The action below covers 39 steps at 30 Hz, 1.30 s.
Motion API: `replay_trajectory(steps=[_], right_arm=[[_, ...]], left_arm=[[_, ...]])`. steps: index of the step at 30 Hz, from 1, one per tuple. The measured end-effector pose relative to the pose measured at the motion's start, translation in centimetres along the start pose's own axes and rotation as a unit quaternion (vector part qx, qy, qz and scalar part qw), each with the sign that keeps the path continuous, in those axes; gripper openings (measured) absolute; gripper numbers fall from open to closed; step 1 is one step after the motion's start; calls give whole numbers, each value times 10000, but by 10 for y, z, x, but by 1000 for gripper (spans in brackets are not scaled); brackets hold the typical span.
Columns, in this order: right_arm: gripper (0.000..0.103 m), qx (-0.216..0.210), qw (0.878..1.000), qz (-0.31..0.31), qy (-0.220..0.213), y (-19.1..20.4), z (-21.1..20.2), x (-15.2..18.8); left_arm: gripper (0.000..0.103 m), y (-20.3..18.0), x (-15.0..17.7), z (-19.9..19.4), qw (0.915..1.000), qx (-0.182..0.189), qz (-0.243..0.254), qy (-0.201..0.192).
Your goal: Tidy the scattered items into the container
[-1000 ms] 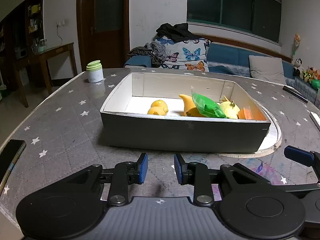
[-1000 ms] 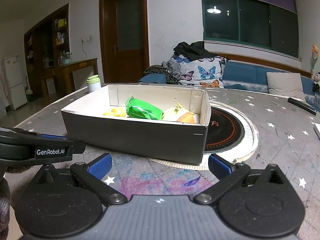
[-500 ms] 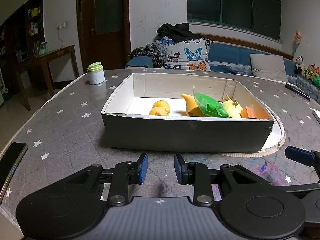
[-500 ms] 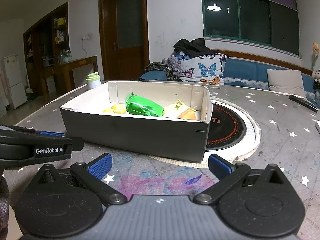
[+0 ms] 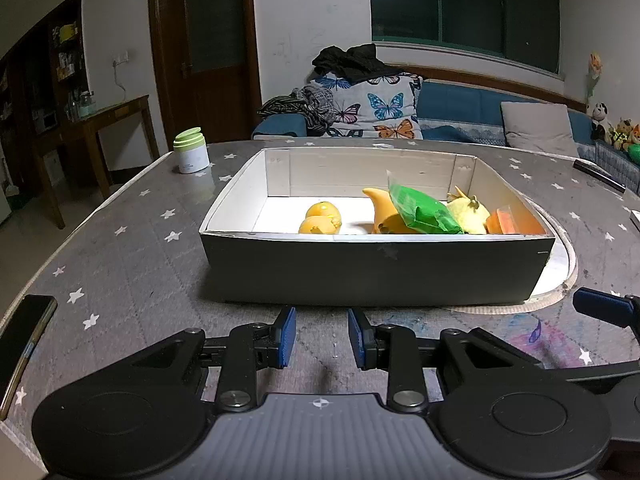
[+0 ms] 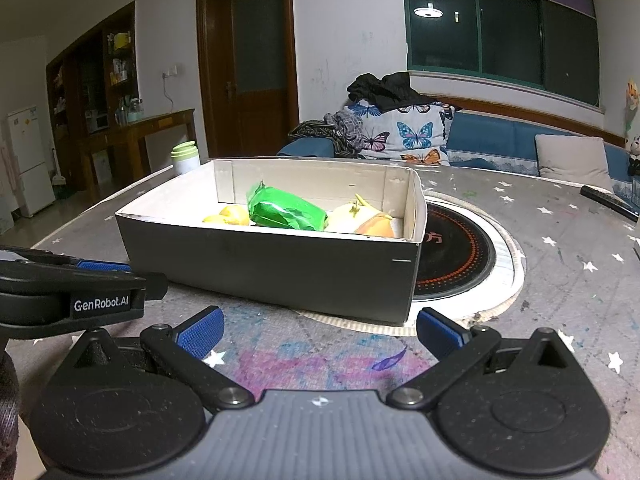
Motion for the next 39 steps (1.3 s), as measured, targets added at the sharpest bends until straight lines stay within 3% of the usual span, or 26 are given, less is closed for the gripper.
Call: replay_trajectory(steps=[39], right_arm=[[103,16,9998,46,168,-4,26,-2]], left_arm=[[31,-1,-9,20,9996,-114,261,4]])
Point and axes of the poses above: each gripper's, at about its wrist camera, not at the fingertips, and z roughly the way its jaws point, y to its left, x to its underside, the point moved 6 cm from there along z, roughly the way its jaws point, and after that the axes turned 6 degrees about -y, right-handed, at the moved point
